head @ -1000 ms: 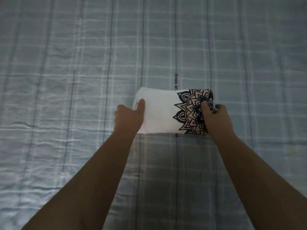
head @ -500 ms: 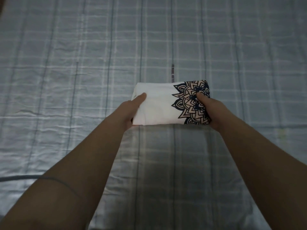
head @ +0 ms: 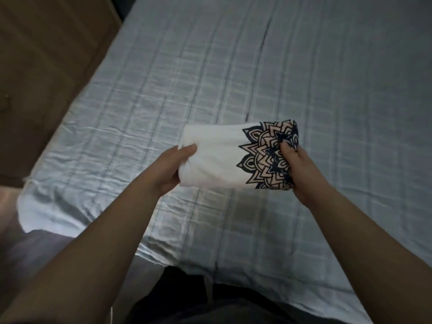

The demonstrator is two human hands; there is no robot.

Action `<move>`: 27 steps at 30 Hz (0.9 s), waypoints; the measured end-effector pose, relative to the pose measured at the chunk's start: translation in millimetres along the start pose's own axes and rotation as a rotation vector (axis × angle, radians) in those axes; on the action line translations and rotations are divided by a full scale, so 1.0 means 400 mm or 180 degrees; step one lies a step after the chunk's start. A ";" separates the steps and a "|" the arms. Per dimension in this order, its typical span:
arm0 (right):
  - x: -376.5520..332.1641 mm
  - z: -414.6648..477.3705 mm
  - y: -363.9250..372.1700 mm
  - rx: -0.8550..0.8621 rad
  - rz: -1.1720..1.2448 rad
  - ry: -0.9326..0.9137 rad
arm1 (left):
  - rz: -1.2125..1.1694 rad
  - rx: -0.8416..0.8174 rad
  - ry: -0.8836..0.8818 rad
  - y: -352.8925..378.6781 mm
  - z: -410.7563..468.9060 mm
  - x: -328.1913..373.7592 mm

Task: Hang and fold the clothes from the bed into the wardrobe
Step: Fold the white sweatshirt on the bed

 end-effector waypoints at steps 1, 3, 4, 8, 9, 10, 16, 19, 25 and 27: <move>-0.037 -0.042 0.024 -0.0181 0.0037 -0.0027 | -0.0023 0.0014 0.0152 0.014 -0.063 0.024; -0.112 -0.119 0.079 -0.0592 0.0047 -0.0118 | -0.0090 0.0020 0.0481 0.036 -0.184 0.074; -0.149 -0.153 0.109 -0.0773 0.0010 -0.0193 | -0.0117 -0.0020 0.0650 0.043 -0.240 0.098; -0.261 -0.270 0.238 -0.1139 -0.0042 -0.0558 | -0.0266 0.0047 0.1331 0.036 -0.433 0.156; -0.273 -0.294 0.268 -0.1193 -0.0026 -0.0627 | -0.0246 0.0092 0.1464 0.030 -0.470 0.161; -0.279 -0.317 0.297 -0.1248 -0.0007 -0.0683 | -0.0235 0.0157 0.1559 0.019 -0.507 0.163; -0.257 -0.472 0.544 -0.1488 -0.0041 -0.0888 | -0.0158 0.0745 0.2110 -0.096 -0.807 0.161; -0.220 -0.532 0.703 -0.1689 -0.0096 -0.0923 | -0.0170 0.1284 0.2313 -0.175 -1.002 0.133; -0.127 -0.674 1.094 -0.2644 -0.0332 -0.0791 | -0.0212 0.2205 0.2653 -0.341 -1.423 0.023; -0.093 -0.728 1.229 -0.2949 -0.0447 -0.0824 | -0.0249 0.2537 0.2763 -0.381 -1.551 -0.018</move>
Point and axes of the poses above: each hand's wrist, its own z-axis towards the middle knuckle, its own y-axis out of the palm, x = y × z, the point moved 4 cm from there along z, towards the middle knuckle, and after that the axes turned 8 degrees about -x, right-handed, at the moved point
